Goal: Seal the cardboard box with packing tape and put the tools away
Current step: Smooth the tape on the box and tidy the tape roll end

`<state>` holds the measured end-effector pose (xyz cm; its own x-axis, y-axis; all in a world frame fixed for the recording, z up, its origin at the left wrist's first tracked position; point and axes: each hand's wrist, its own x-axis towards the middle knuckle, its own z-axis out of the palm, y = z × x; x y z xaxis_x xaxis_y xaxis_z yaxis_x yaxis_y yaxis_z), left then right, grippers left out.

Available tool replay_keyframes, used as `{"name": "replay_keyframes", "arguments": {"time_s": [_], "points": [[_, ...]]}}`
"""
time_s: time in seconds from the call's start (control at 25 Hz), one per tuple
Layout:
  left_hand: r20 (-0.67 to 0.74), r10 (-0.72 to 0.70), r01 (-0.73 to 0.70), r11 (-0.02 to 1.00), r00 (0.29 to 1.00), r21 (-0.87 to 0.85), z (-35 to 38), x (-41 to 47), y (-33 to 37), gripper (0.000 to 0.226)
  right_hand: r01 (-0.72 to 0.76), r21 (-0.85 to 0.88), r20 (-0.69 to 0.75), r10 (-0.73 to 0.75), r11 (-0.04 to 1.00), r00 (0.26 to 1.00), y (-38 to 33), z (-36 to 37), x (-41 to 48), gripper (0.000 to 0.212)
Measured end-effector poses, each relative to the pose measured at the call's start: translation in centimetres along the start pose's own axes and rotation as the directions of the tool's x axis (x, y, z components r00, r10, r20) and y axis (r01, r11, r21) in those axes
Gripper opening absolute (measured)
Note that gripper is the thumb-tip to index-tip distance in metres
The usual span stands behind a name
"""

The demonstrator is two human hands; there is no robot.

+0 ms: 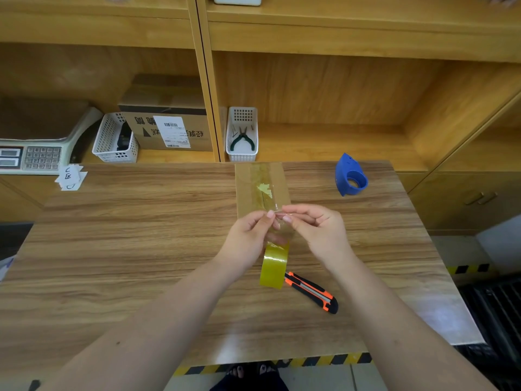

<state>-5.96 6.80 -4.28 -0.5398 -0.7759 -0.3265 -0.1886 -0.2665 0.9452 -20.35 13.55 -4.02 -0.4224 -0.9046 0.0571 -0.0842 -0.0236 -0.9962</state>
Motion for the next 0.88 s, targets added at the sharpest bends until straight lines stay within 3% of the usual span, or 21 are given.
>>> {"name": "replay_keyframes", "arguments": {"time_s": [0.28,0.6,0.76,0.88], "points": [[0.005,0.048,-0.048,0.998,0.999,0.035,-0.2,0.28,-0.3,0.03,-0.014,-0.129,0.011,0.016,0.992,1.0,-0.6,-0.4,0.08,0.023],[-0.022,0.069,-0.067,0.996,0.997,0.063,0.25,0.18,0.01,0.026,-0.012,-0.158,-0.113,-0.006,0.987,0.994,-0.22,-0.2,-0.2,0.018],[-0.014,0.066,-0.065,0.994,0.998,0.092,0.28,0.19,-0.38,0.02,0.058,-0.233,-0.114,-0.087,0.971,0.99,0.24,-0.32,0.03,0.018],[-0.023,0.044,-0.04,0.986,0.999,0.162,0.26,0.27,-0.6,0.037,0.086,-0.214,-0.074,-0.104,0.973,0.992,0.12,-0.47,0.02,0.019]]}}
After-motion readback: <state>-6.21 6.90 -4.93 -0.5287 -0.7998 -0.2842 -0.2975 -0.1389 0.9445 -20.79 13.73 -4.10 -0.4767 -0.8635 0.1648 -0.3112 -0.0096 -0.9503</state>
